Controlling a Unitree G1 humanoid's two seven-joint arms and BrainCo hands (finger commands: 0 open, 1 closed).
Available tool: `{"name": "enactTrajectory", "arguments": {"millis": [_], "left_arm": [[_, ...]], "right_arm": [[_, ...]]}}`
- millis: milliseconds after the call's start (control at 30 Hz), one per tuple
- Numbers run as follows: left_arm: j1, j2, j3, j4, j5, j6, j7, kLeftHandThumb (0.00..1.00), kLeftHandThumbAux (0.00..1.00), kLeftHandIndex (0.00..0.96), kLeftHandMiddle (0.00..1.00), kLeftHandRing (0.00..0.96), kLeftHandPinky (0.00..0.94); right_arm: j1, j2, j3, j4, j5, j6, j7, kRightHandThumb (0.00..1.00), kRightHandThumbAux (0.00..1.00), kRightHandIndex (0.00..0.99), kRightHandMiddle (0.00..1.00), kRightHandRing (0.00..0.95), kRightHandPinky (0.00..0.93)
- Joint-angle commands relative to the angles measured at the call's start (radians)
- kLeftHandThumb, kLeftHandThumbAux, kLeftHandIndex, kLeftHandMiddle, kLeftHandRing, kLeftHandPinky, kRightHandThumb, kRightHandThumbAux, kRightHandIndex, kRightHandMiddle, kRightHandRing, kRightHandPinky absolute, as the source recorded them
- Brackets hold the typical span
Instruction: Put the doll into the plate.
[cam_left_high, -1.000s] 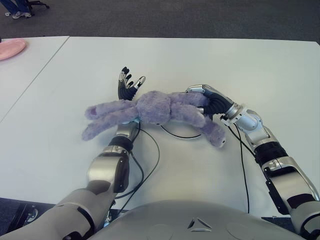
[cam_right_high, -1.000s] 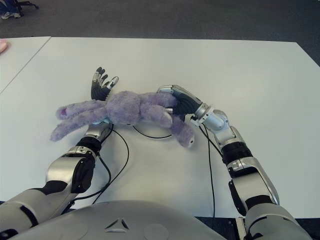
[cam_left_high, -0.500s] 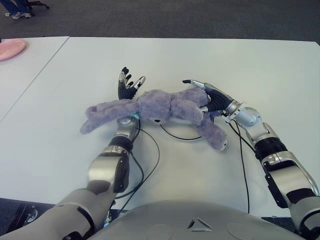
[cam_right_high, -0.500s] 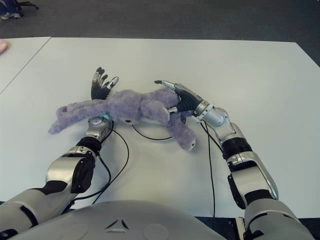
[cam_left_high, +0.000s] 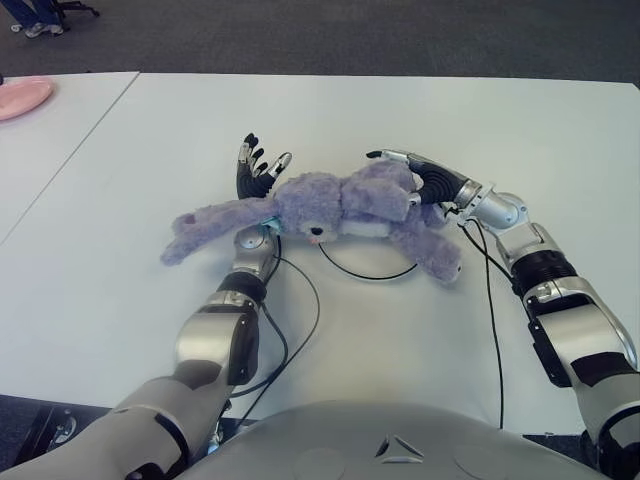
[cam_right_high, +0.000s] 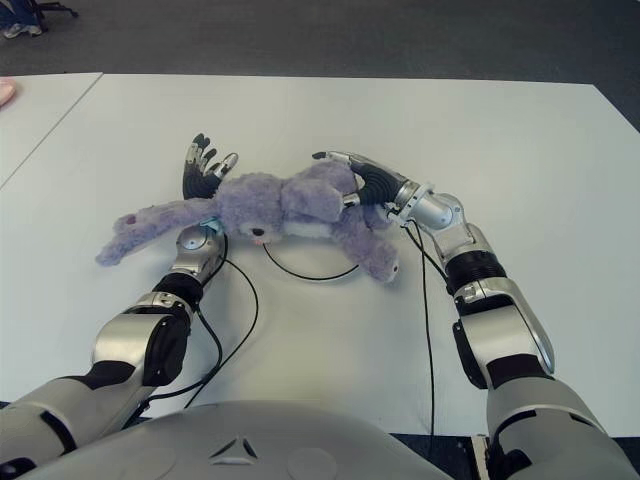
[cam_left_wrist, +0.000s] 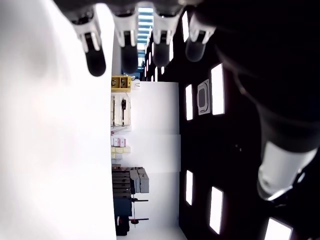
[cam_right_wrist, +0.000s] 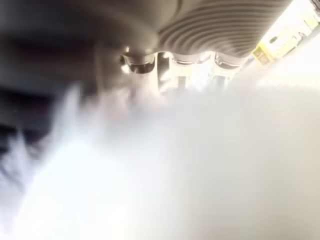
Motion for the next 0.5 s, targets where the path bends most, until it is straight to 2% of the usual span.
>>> {"name": "enactTrajectory", "arguments": {"millis": [33, 167, 500], "left_arm": [[0.256, -0.084, 0.003, 0.185, 0.002, 0.067, -0.024, 0.000, 0.681, 0.057, 0.092, 0.113, 0.167], [0.254, -0.084, 0.003, 0.185, 0.001, 0.068, -0.025, 0.000, 0.691, 0.057, 0.092, 0.114, 0.167], [0.253, -0.085, 0.006, 0.185, -0.001, 0.070, -0.026, 0.000, 0.705, 0.057, 0.094, 0.114, 0.167]], "right_arm": [[-0.023, 0.018, -0.046, 0.015, 0.100, 0.066, 0.138, 0.078, 0.403, 0.000, 0.000, 0.000, 0.000], [-0.033, 0.031, -0.067, 0.032, 0.124, 0.084, 0.165, 0.109, 0.392, 0.000, 0.000, 0.000, 0.000], [-0.056, 0.051, -0.106, 0.081, 0.109, 0.104, 0.143, 0.137, 0.352, 0.000, 0.000, 0.000, 0.000]]}}
